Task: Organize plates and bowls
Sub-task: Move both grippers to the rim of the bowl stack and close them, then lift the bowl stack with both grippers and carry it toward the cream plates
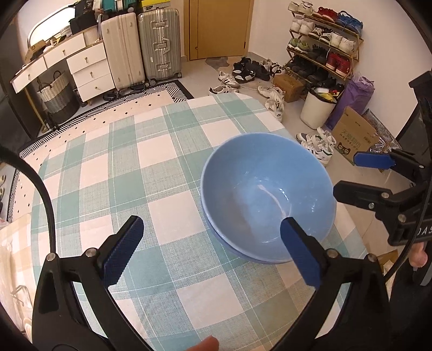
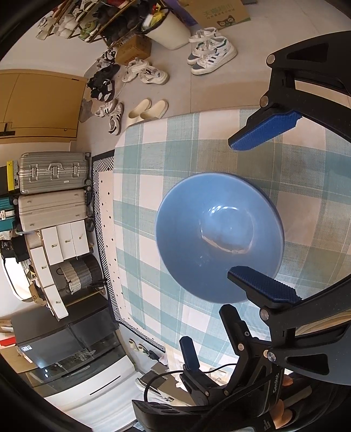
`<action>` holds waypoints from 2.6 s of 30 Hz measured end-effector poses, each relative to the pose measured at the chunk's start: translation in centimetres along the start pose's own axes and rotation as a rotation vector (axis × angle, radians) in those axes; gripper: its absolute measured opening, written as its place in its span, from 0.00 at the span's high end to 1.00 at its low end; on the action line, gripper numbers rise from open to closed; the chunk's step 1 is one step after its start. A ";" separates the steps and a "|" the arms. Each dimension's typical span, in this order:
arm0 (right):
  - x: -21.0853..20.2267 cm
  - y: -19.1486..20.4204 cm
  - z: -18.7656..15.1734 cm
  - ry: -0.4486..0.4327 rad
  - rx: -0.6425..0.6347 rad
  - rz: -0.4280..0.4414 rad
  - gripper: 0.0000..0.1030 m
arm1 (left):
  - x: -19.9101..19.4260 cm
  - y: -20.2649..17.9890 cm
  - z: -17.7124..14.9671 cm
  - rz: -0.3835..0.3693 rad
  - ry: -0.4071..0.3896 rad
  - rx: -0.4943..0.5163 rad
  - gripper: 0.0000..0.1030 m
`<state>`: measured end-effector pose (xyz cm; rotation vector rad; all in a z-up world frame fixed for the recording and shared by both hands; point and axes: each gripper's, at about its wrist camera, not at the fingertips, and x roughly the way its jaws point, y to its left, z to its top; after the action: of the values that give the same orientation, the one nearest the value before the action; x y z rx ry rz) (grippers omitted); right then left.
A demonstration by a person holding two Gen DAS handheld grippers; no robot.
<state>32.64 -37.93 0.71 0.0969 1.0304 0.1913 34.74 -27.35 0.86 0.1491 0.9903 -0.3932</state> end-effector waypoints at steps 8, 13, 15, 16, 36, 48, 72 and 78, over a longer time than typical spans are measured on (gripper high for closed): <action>1.3 -0.8 0.1 0.020 0.010 0.003 0.14 | 1.3 0.0 0.2 -0.002 0.018 -0.006 0.02; 2.1 -1.1 0.1 0.028 0.008 0.005 0.14 | 2.2 0.1 0.3 -0.005 0.032 -0.016 0.02; 2.5 -1.3 0.2 0.028 0.013 0.005 0.14 | 2.7 0.2 0.3 -0.007 0.039 -0.021 0.02; 2.8 -1.5 0.1 0.029 0.017 0.007 0.14 | 3.0 0.2 0.3 -0.007 0.043 -0.023 0.02; 7.4 -3.0 -0.7 0.061 0.097 0.077 0.14 | 8.6 1.1 0.3 -0.010 0.125 -0.055 0.05; 9.1 -3.1 -0.9 0.090 0.086 0.068 0.28 | 10.6 1.9 0.0 -0.012 0.156 -0.076 0.34; 11.5 -2.8 -1.5 0.142 0.052 0.083 0.76 | 13.4 0.7 -0.3 -0.066 0.186 -0.024 0.87; 11.3 -3.1 -1.6 0.143 0.061 0.083 0.81 | 13.3 0.5 -0.4 -0.055 0.184 -0.001 0.88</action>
<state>37.21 -38.70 -10.13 0.1833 1.1762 0.2448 41.10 -30.12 -10.52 0.1593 1.1779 -0.4347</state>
